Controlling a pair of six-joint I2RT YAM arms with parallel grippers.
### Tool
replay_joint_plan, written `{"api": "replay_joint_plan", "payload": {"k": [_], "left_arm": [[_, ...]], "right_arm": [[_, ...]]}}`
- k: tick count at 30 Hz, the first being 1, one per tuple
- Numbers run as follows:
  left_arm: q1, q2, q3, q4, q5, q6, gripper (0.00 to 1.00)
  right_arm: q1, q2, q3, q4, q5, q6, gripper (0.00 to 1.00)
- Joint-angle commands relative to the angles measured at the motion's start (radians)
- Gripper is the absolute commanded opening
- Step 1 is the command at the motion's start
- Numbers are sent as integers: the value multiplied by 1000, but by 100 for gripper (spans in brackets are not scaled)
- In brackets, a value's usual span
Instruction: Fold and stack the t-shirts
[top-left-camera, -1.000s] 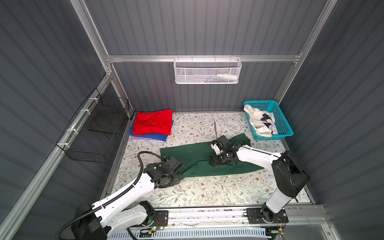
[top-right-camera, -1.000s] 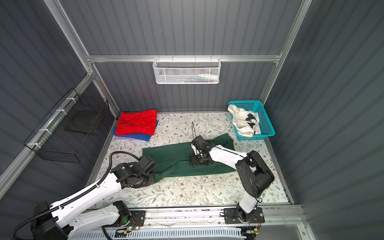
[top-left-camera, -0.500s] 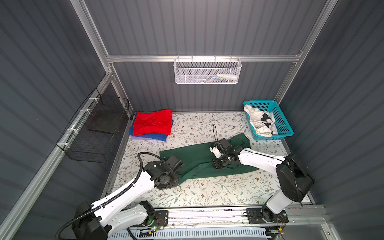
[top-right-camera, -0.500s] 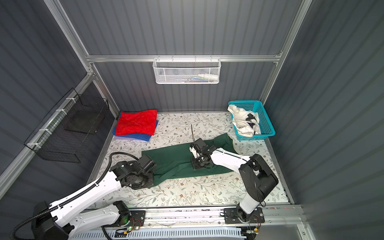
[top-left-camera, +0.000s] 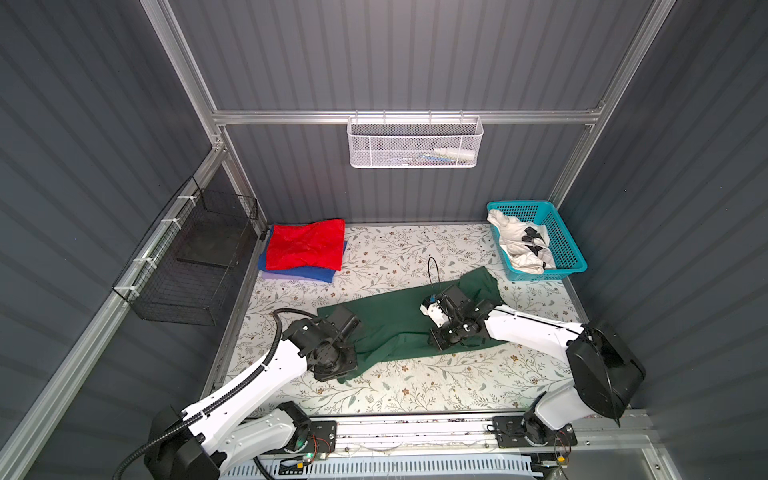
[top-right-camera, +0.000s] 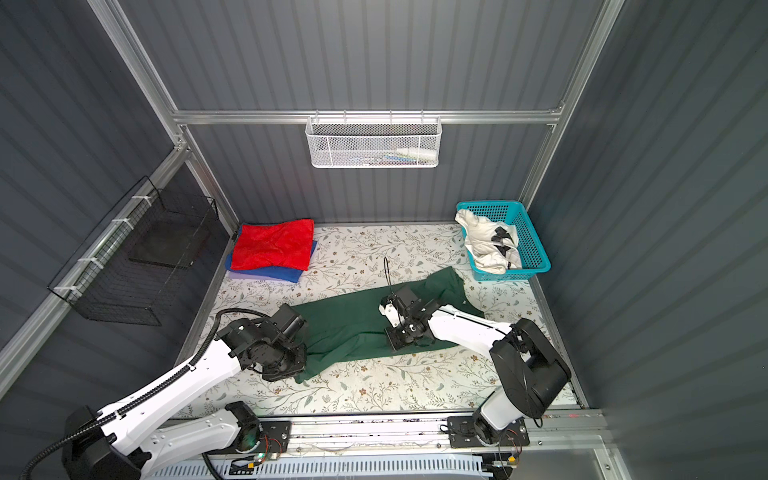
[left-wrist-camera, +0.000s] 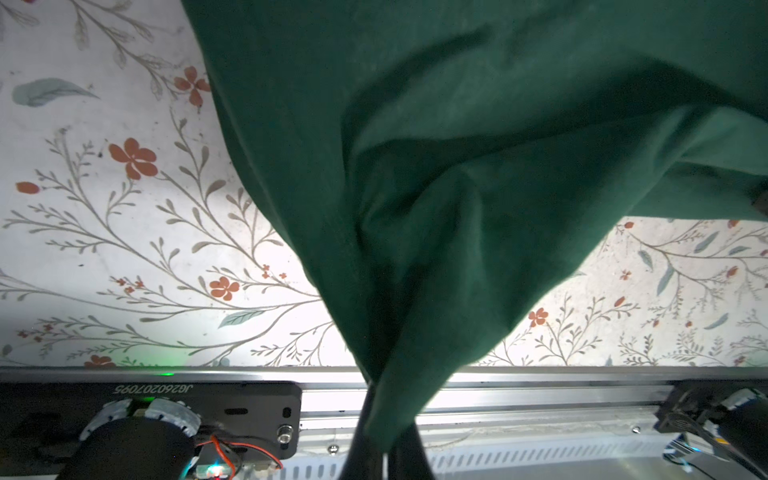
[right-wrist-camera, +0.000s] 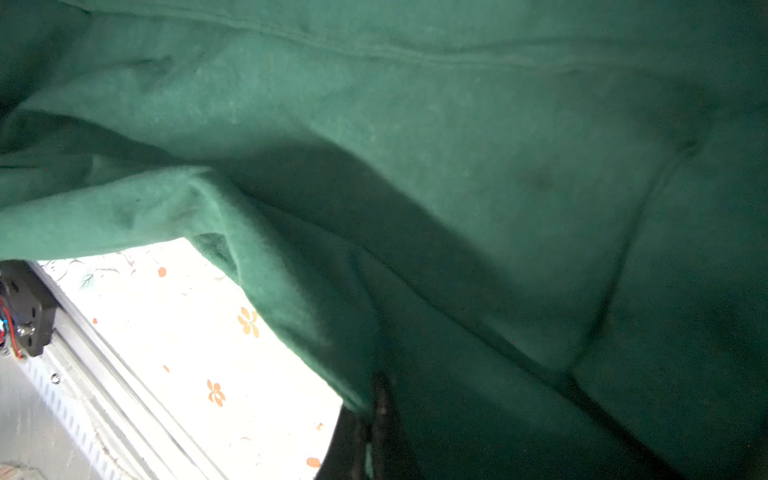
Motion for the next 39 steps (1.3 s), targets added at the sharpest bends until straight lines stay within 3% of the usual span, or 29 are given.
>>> {"api": "replay_joint_plan", "payload": {"k": [1, 3, 10, 11, 14, 19, 22, 23, 26, 29, 31, 34, 38, 39], "left_arm": [[91, 28, -42, 60, 145, 61, 0], [154, 68, -58, 124, 222, 99, 0], [330, 184, 24, 167, 260, 223, 0], [368, 202, 26, 182, 312, 238, 0], [450, 258, 11, 246, 410, 247, 0], [531, 358, 16, 320, 471, 272, 0], [568, 422, 68, 342, 442, 299, 0], [574, 441, 89, 351, 426, 307, 8], [586, 455, 128, 388, 359, 305, 11], [587, 410, 128, 451, 207, 278, 43], [586, 370, 118, 488, 131, 261, 57], [568, 262, 66, 552, 89, 224, 60], [414, 150, 54, 478, -53, 238, 59], [389, 142, 52, 454, -47, 231, 58]], "right_arm": [[7, 0, 20, -23, 8, -15, 0], [7, 27, 55, -52, 42, -20, 0], [6, 123, 152, -96, 112, -23, 0], [3, 128, 157, -95, 114, -25, 0], [-5, 135, 169, -92, 118, -26, 0], [-25, 161, 201, -95, 120, -25, 1], [-43, 184, 226, -92, 107, -21, 1], [-47, 191, 237, -93, 111, -21, 1], [-59, 211, 269, -100, 121, -17, 1], [-72, 239, 295, -96, 109, -10, 2], [-84, 258, 311, -101, 94, -4, 3], [-98, 279, 334, -113, 80, 4, 4], [-110, 281, 330, -114, 69, 4, 7], [-113, 280, 327, -114, 64, 4, 7]]}}
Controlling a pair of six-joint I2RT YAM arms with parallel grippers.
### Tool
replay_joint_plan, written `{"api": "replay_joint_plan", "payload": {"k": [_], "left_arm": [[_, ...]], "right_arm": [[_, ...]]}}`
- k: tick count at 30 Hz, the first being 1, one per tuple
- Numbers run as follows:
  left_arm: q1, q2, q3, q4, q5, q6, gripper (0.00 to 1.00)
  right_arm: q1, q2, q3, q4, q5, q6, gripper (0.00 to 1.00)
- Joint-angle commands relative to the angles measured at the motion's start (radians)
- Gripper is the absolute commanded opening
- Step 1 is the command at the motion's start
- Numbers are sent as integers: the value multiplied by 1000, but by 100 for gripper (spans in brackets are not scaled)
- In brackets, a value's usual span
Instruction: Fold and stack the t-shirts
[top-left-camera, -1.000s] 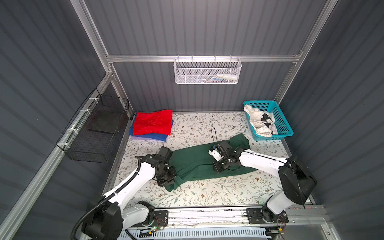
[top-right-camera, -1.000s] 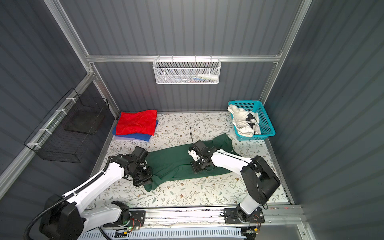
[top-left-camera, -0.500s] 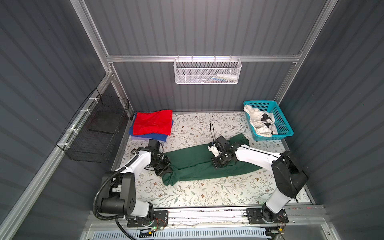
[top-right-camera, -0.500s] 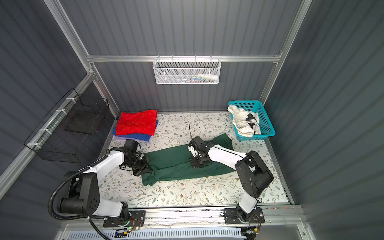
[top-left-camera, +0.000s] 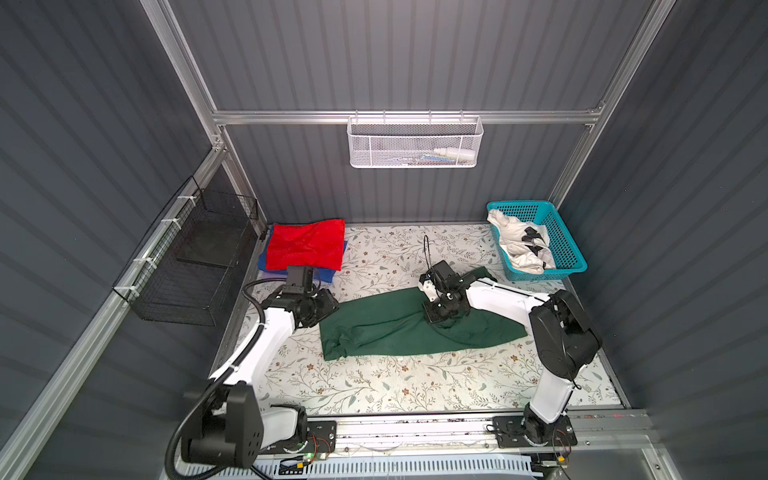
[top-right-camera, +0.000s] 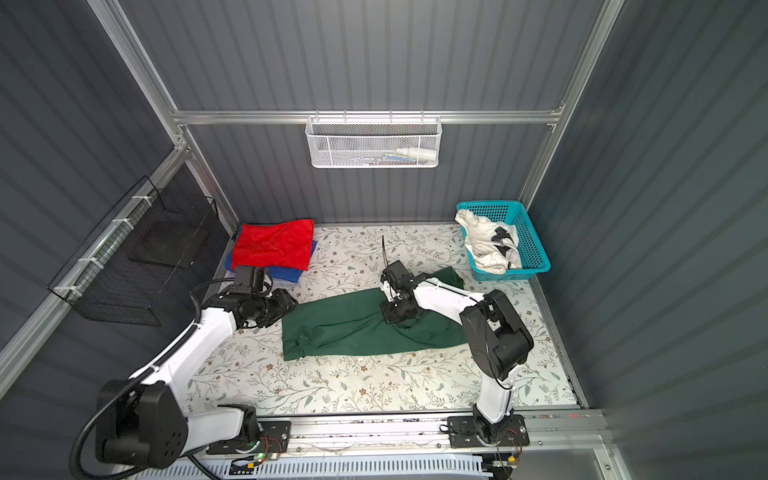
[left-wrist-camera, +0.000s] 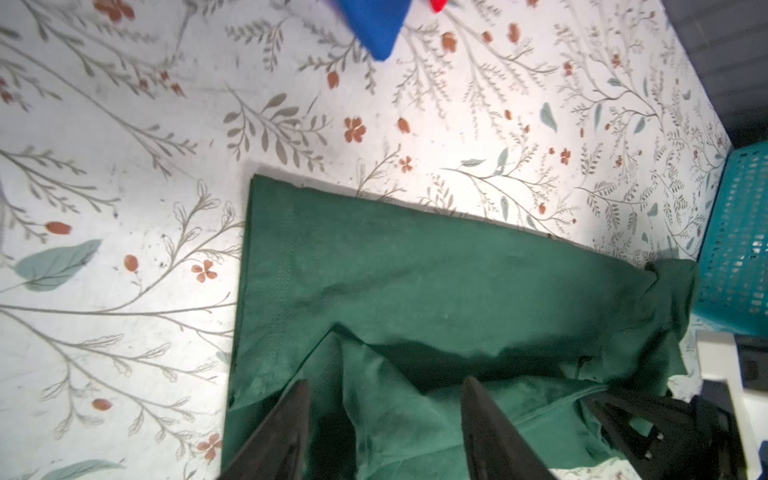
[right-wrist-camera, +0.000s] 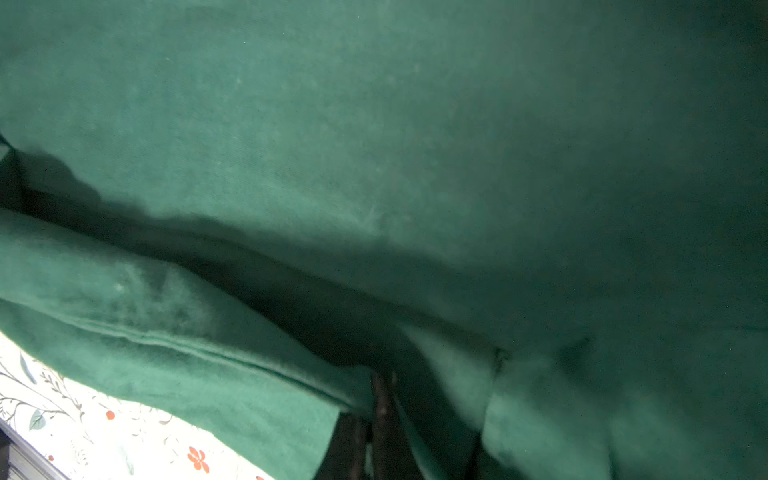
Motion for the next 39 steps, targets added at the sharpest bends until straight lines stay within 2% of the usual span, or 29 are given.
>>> {"api": "replay_joint_plan", "payload": {"k": [1, 4, 9, 18, 27, 39], "left_arm": [[-76, -33, -20, -64, -67, -22, 56], [-88, -50, -69, -45, -7, -50, 47], [-97, -27, -88, -30, 8, -26, 41], [-161, 128, -70, -33, 14, 19, 37], [-196, 84, -58, -94, -110, 32, 39], [-210, 112, -68, -108, -145, 55, 36]], "right_arm": [[-10, 1, 10, -20, -23, 8, 7], [-11, -1, -1, -7, -31, 17, 8], [-12, 6, -3, -3, -49, 28, 8], [-16, 10, 4, -1, -55, 31, 9], [-19, 19, 11, -3, -64, 31, 9], [-25, 21, 11, 1, -72, 31, 9]]}}
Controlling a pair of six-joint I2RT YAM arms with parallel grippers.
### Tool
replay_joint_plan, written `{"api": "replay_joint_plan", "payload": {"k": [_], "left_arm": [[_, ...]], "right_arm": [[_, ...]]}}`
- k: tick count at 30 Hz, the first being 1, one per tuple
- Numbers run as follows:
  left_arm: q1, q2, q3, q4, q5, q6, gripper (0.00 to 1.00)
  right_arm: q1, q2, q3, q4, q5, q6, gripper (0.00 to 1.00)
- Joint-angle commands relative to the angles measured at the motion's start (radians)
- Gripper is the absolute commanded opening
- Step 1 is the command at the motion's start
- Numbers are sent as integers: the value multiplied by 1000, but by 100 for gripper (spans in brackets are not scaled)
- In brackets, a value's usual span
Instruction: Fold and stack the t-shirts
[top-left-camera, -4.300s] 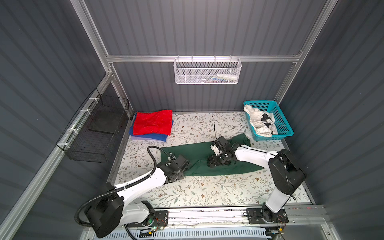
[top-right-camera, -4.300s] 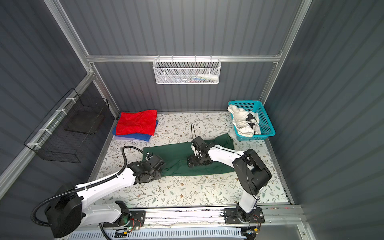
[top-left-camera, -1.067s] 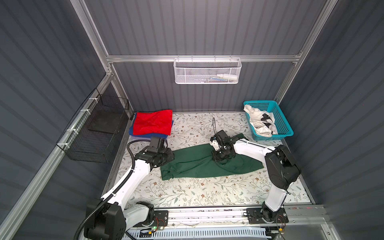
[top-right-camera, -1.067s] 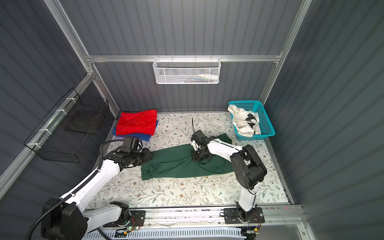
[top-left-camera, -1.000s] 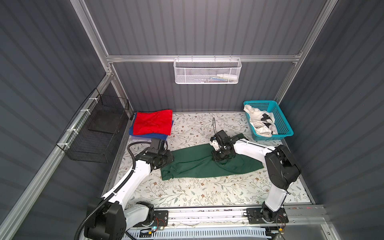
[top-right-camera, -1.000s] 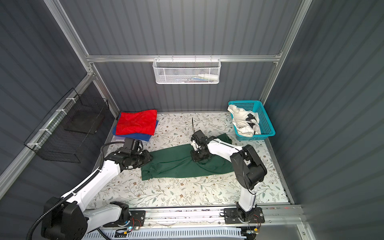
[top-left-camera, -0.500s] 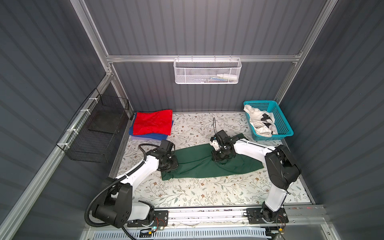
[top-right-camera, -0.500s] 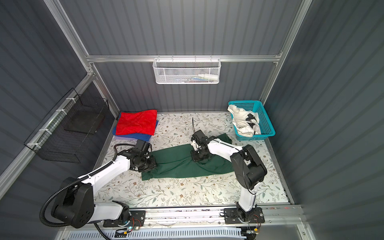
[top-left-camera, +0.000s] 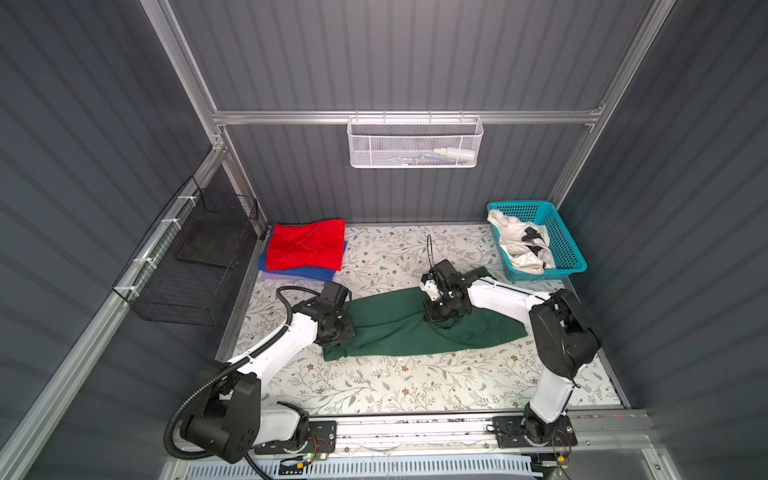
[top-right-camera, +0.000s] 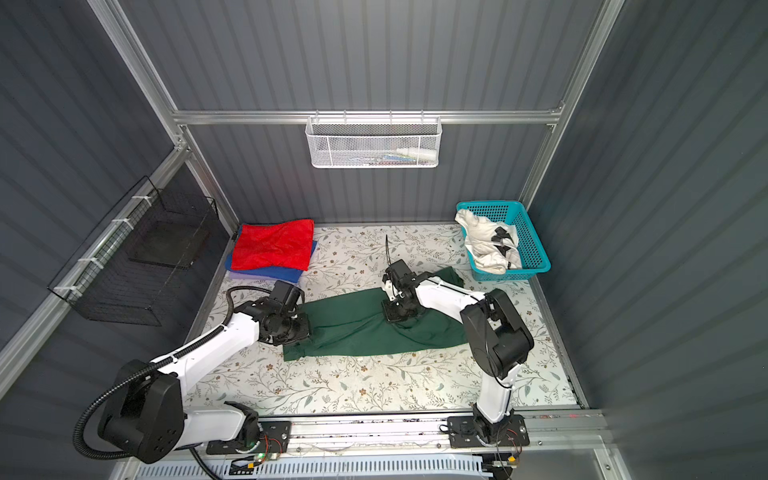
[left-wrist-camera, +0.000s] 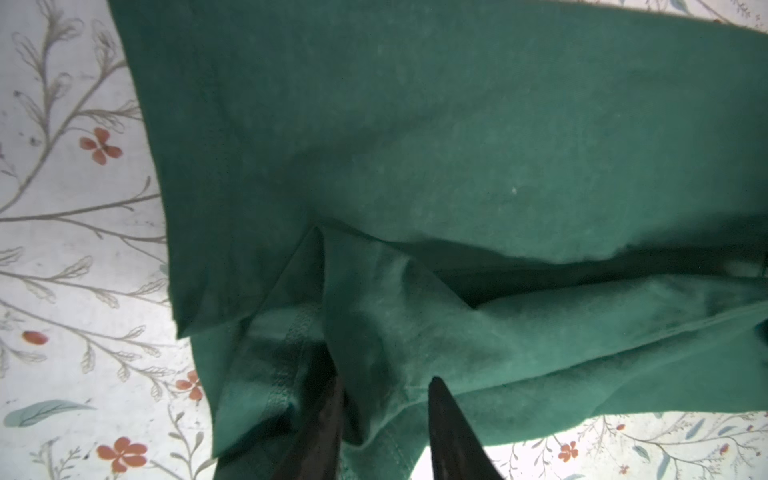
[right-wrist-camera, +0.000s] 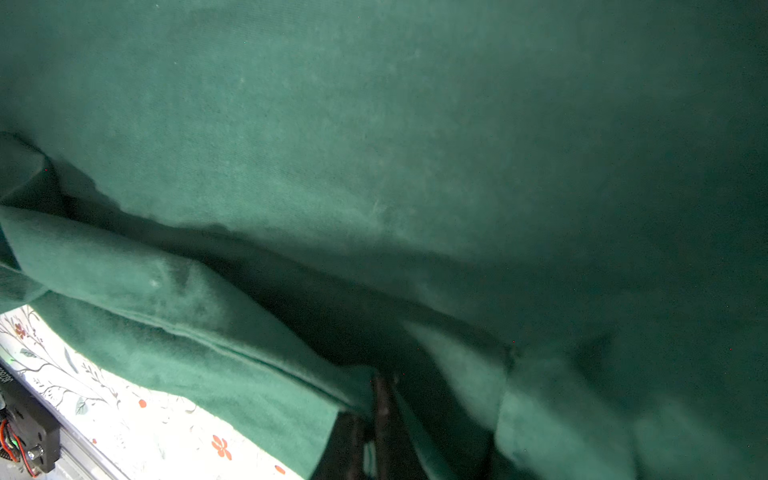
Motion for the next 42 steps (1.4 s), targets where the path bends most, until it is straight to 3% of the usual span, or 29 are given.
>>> {"api": "replay_joint_plan", "payload": {"k": [1, 8, 11, 15, 21, 29, 35, 42], "left_arm": [[-5, 13, 16, -33, -40, 30, 35], [-7, 54, 25, -12, -59, 47, 30], [-7, 65, 28, 0, -58, 52, 21], [-7, 94, 46, 15, -47, 55, 0], [-8, 119, 109, -53, -18, 64, 0], [-9, -80, 159, -306, -7, 51, 0], [-9, -214, 112, -447, 10, 9, 0], [-10, -342, 138, -616, 47, -43, 0]], "right_arm": [[-5, 16, 12, 4, -11, 2, 9], [-5, 14, 6, 8, -16, 1, 9], [-7, 15, 6, 12, -17, 1, 9], [-7, 15, 6, 10, -15, 2, 9], [-6, 5, 15, -26, 4, -14, 7], [9, -86, -74, -75, -4, -38, 8], [44, -170, -147, -119, -17, -49, 8], [78, -209, -149, -201, -16, -63, 7]]}}
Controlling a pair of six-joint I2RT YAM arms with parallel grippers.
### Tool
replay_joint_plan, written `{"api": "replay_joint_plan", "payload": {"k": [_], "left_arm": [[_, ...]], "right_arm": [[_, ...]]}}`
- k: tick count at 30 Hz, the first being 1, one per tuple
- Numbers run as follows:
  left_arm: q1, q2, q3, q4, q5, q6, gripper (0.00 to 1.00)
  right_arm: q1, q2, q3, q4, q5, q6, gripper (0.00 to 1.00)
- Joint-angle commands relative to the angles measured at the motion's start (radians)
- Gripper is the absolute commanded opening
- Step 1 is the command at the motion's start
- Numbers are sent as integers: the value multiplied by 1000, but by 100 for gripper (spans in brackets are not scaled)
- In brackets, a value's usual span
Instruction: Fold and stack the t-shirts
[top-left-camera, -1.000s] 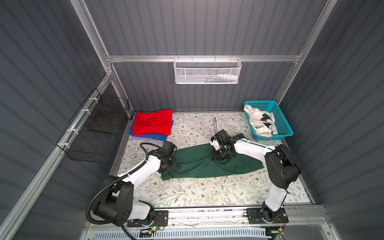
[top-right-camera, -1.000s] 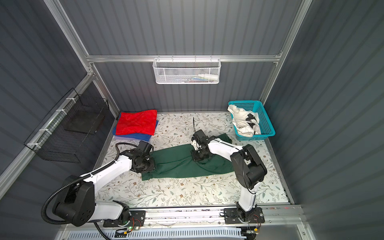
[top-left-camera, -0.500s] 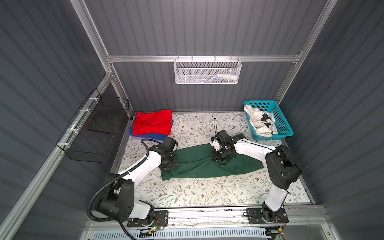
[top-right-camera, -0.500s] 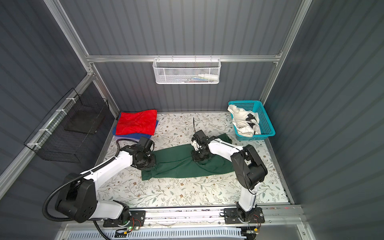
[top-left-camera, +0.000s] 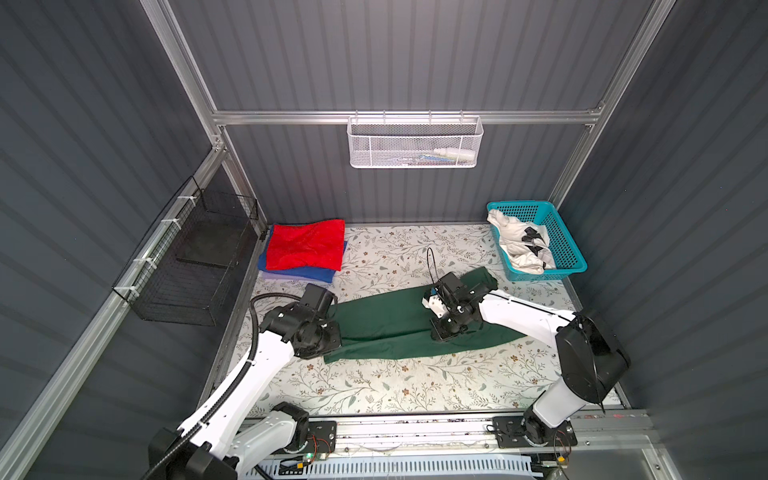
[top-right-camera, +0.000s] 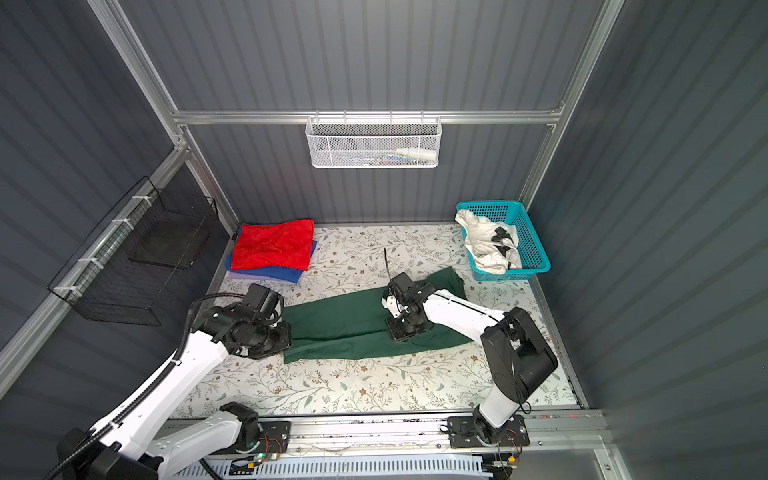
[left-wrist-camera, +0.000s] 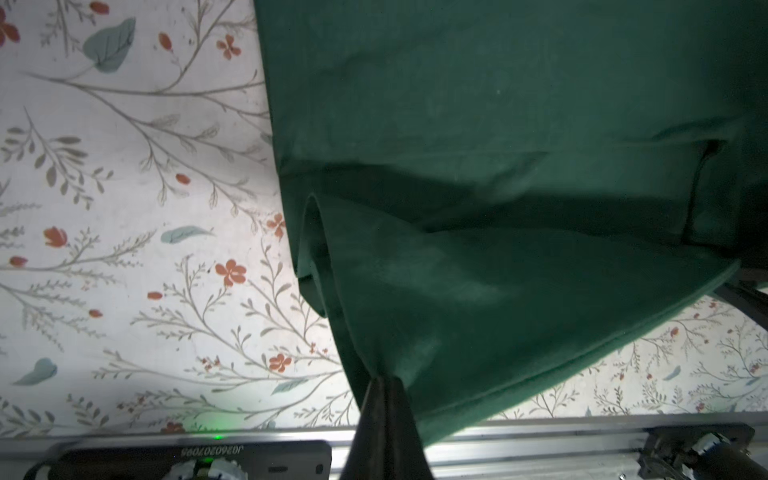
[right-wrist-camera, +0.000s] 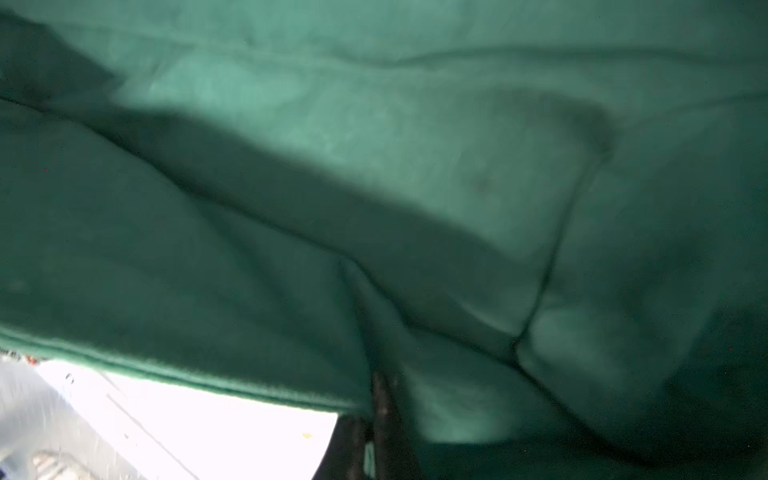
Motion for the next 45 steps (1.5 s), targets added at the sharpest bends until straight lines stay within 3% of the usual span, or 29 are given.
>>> {"api": "replay_joint_plan", "payload": {"k": [1, 11, 22, 39, 45], "left_arm": [[-4, -45, 34, -183, 11, -41, 0], [-4, -107, 141, -399, 44, -41, 0], [-4, -67, 99, -436, 60, 14, 0], [-3, 163, 76, -306, 9, 39, 0], [-3, 282, 98, -334, -69, 95, 0]], "right_arm": [[13, -24, -6, -80, -3, -18, 7], [34, -97, -51, -155, -30, 4, 8], [45, -27, -6, -184, -4, -9, 8], [42, 38, 46, -155, 53, -8, 8], [32, 62, 54, -144, 51, -15, 8]]}}
